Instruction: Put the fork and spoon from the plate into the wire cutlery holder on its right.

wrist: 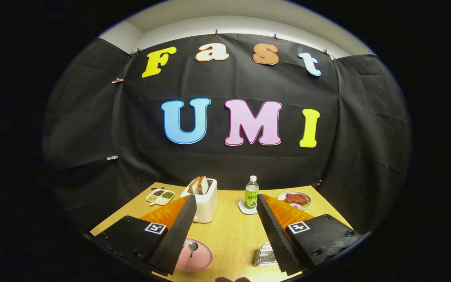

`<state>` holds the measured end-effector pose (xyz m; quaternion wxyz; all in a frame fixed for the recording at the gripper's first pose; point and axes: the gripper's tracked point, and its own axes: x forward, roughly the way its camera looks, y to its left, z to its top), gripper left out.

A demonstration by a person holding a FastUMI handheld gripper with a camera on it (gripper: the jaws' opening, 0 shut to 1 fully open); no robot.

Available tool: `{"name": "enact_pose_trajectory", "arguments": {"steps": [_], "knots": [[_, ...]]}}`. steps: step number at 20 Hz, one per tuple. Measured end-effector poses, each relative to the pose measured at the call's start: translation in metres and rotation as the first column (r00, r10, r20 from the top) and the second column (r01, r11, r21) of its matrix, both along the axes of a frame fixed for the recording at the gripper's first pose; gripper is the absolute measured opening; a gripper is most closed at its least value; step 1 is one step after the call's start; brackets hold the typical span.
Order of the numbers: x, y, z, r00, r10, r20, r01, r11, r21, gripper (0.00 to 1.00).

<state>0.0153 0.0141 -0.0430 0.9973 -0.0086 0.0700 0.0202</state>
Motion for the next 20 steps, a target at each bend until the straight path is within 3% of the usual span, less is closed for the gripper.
{"name": "enact_pose_trajectory", "arguments": {"steps": [7,10,14,17,20], "knots": [[0.009,0.013,-0.03,0.997,0.042,-0.072,-0.043,0.999,-0.008,0.96],[0.006,0.035,-0.064,0.977,0.121,-0.177,-0.119,0.993,0.022,0.96],[0.005,0.051,-0.111,0.943,0.166,-0.287,-0.175,0.984,-0.006,0.96],[-0.005,0.07,-0.16,0.882,0.222,-0.416,-0.256,0.966,-0.027,0.96],[-0.014,0.081,-0.202,0.827,0.223,-0.516,-0.272,0.962,-0.019,0.97]]}}
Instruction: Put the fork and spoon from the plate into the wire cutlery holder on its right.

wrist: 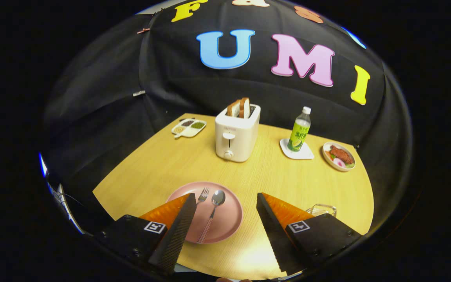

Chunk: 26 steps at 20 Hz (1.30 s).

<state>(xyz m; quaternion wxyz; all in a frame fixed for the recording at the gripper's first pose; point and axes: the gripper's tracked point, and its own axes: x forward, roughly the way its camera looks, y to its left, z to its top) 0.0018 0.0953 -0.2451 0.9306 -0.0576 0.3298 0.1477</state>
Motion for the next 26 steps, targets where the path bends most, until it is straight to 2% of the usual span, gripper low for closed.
{"name": "enact_pose_trajectory", "arguments": {"steps": [7,14,18,22,25,26], "knots": [[-0.007,0.02,-0.076,0.981,0.019,-0.192,-0.032,0.998,-0.062,0.96],[-0.02,0.027,-0.131,0.939,0.024,-0.344,-0.072,0.989,-0.128,0.94],[-0.027,0.028,-0.149,0.911,0.002,-0.411,-0.063,0.989,-0.136,0.81],[-0.025,0.026,-0.157,0.888,-0.053,-0.456,-0.015,0.99,-0.144,0.61],[-0.027,0.025,-0.159,0.865,-0.091,-0.493,0.022,0.989,-0.144,0.3],[-0.029,0.022,-0.159,0.856,-0.105,-0.506,0.034,0.988,-0.149,0.26]]}}
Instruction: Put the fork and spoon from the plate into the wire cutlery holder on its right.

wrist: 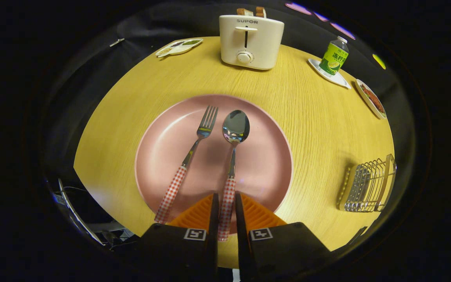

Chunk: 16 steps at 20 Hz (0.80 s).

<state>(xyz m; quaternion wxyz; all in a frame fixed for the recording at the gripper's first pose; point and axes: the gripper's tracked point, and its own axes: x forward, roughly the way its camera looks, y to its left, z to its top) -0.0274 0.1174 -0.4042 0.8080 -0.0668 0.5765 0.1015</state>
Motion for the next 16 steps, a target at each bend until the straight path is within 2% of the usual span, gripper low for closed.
{"name": "enact_pose_trajectory", "arguments": {"steps": [3,6,9,16], "knots": [[-0.002,0.004,0.003,0.998,-0.044,-0.04,0.047,0.997,0.059,0.16],[0.0,0.012,0.014,0.996,-0.079,-0.042,0.085,0.982,0.169,0.14],[0.0,0.006,0.024,0.997,-0.064,-0.031,0.069,0.978,0.198,0.1],[-0.016,-0.039,0.081,1.0,-0.012,-0.003,0.012,0.971,0.239,0.1]]}}
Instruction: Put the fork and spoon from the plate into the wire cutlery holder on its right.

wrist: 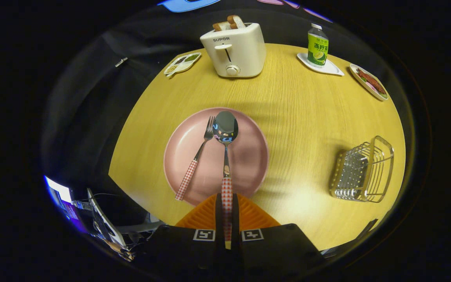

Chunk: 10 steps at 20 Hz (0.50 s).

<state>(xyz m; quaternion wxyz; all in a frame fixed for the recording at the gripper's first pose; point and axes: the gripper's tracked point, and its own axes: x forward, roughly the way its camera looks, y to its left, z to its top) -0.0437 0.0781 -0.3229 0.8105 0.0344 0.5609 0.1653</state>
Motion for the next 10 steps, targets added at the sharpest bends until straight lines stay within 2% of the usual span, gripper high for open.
{"name": "enact_pose_trajectory", "arguments": {"steps": [4,8,10], "knots": [[-0.004,-0.052,0.037,0.999,-0.018,0.032,0.018,1.0,0.002,0.1],[-0.005,-0.111,0.059,0.999,-0.044,0.001,0.044,0.999,-0.015,0.09],[-0.009,-0.138,0.065,1.0,-0.023,-0.02,0.023,0.999,-0.039,0.1]]}}
